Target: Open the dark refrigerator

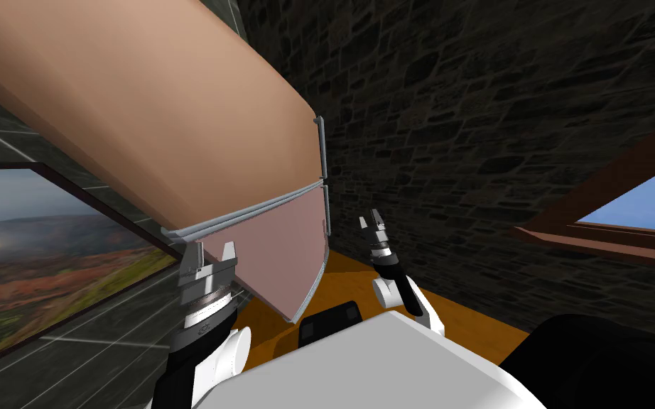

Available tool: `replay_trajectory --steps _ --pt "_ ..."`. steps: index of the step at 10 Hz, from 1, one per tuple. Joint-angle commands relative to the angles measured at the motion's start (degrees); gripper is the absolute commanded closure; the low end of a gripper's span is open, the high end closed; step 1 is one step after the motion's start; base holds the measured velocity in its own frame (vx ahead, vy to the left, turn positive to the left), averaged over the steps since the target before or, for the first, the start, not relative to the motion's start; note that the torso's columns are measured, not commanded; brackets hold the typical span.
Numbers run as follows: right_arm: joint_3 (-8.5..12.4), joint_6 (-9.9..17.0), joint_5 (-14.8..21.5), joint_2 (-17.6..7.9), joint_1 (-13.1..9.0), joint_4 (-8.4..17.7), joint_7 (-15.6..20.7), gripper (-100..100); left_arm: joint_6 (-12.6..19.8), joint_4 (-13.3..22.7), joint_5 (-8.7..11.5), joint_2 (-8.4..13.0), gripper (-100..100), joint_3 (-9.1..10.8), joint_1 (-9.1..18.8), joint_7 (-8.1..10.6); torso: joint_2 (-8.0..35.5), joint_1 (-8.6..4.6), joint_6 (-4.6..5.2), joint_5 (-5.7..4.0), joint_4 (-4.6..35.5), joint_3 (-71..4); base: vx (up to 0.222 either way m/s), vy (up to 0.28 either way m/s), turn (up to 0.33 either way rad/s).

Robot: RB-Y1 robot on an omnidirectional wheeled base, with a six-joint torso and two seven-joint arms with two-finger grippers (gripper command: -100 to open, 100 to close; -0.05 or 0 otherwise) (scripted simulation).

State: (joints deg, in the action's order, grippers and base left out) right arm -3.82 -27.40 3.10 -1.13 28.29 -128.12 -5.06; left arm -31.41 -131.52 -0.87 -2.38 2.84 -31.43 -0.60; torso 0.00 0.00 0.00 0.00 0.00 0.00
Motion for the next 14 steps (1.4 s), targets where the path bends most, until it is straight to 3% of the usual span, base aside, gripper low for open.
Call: replay_trajectory --steps 1,9,10,12,14 --pt "0.0 0.0 0.0 0.0 0.0 0.0 0.0 0 0.0 0.0 0.0 0.0 0 0.00 0.0 0.00 2.3 0.00 0.00 0.00 2.3 -4.7 0.000 0.000 0.000" --pt "0.0 0.0 0.0 0.0 0.0 0.0 0.0 0 0.0 0.0 0.0 0.0 0 0.00 0.0 0.00 35.4 0.00 0.00 0.00 35.4 -70.7 0.000 0.000 0.000" --pt "0.0 0.0 0.0 0.0 0.0 0.0 0.0 0 0.7 0.5 0.3 2.9 -100 0.08 0.8 -0.07 39.6 0.00 0.00 0.00 39.6 -79.2 0.006 -0.001 -0.051" --pt "0.0 0.0 0.0 0.0 0.0 0.0 0.0 0 1.4 1.0 0.6 5.0 -100 0.16 1.7 -0.14 42.1 0.02 0.01 0.01 42.1 -84.3 0.000 0.001 -0.057" --pt "0.0 0.0 0.0 0.0 0.0 0.0 0.0 0 3.3 2.4 1.6 8.7 -100 0.41 4.1 -0.38 42.3 0.00 0.01 0.00 42.3 -84.6 -0.002 0.002 -0.094"
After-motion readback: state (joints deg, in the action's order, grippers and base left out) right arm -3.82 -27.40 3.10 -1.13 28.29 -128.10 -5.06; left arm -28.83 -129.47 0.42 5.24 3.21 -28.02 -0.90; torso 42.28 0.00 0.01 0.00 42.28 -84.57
